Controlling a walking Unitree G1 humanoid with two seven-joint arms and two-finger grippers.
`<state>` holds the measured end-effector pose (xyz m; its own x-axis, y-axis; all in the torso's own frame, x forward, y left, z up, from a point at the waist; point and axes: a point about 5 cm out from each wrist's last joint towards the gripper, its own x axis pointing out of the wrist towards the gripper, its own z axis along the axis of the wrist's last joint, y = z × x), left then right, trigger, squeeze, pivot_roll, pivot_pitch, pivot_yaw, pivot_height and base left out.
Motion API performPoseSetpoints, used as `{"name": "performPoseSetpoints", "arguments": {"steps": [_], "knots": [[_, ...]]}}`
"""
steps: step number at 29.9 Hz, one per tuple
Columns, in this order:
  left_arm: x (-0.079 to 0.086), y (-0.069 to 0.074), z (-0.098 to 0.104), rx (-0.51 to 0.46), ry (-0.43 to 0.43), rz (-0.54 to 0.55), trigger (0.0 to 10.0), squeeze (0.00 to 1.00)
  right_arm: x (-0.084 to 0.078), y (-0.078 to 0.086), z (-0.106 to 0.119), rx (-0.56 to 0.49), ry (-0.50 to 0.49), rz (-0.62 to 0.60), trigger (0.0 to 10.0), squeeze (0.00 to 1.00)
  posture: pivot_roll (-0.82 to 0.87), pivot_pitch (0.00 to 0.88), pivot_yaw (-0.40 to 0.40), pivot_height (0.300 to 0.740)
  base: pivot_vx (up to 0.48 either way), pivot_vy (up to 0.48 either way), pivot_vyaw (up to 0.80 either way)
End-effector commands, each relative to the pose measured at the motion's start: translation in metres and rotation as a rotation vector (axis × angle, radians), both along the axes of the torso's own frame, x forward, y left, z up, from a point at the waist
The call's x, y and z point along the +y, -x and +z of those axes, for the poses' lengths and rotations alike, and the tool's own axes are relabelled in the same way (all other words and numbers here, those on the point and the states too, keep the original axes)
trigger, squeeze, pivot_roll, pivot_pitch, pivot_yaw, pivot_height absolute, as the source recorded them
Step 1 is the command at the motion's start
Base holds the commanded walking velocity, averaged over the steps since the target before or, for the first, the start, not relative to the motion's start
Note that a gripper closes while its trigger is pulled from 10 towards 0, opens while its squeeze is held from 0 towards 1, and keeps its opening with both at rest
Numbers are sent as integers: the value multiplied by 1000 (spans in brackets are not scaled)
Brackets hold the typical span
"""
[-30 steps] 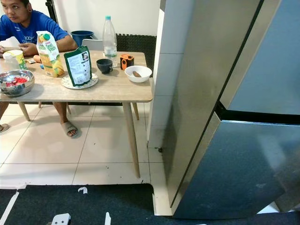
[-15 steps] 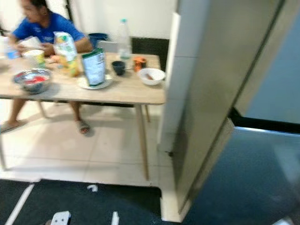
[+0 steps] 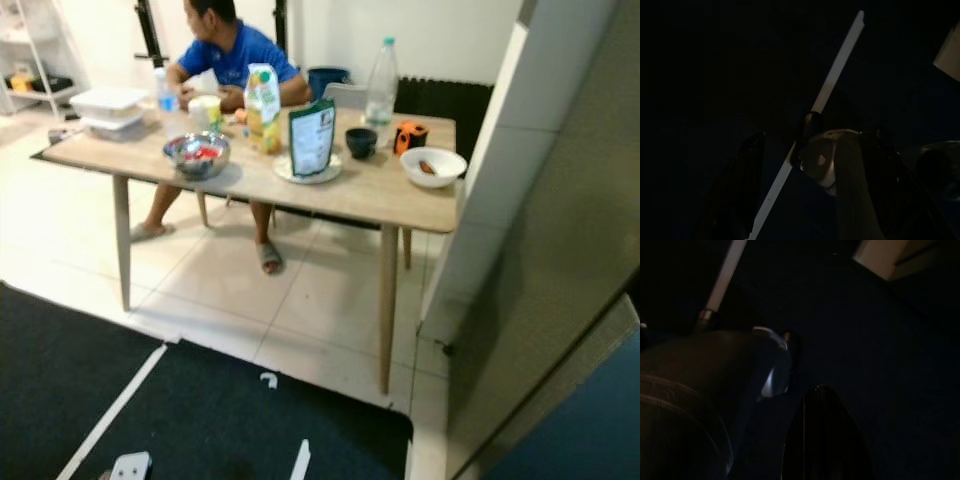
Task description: Restocking fridge
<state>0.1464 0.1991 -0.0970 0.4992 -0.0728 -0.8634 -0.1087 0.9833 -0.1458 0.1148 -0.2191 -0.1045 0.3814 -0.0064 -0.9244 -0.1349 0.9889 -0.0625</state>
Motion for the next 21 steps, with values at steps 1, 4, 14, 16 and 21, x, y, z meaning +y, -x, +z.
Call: {"name": "performPoseSetpoints", "arguments": {"steps": [1, 4, 14, 16, 21], "knots": [[2, 4, -1, 16, -5, -5, 10000, 0, -2, -1, 1, -3, 7, 3, 10000, 0, -23, 25, -10, 740, 0, 0, 781], [3, 4, -1, 16, -6, -4, 10000, 0, -1, -1, 0, -1, 7, 5, 10000, 0, -19, 24, -10, 740, 0, 0, 781], [2, 9, -3, 32, -9, -11, 10000, 0, -10, 9, 0, 16, 49, 8, 10000, 0, -9, 11, -18, 740, 0, 0, 591], [2, 10, -3, 33, -10, -11, 10000, 0, -11, 8, 0, 14, 54, 7, 10000, 0, -9, 8, -19, 740, 0, 0, 0], [4, 9, -3, 33, -14, -13, 10000, 0, -9, 5, 0, 8, 60, 19, 10000, 0, -10, 1, -20, 740, 0, 0, 0]]}}
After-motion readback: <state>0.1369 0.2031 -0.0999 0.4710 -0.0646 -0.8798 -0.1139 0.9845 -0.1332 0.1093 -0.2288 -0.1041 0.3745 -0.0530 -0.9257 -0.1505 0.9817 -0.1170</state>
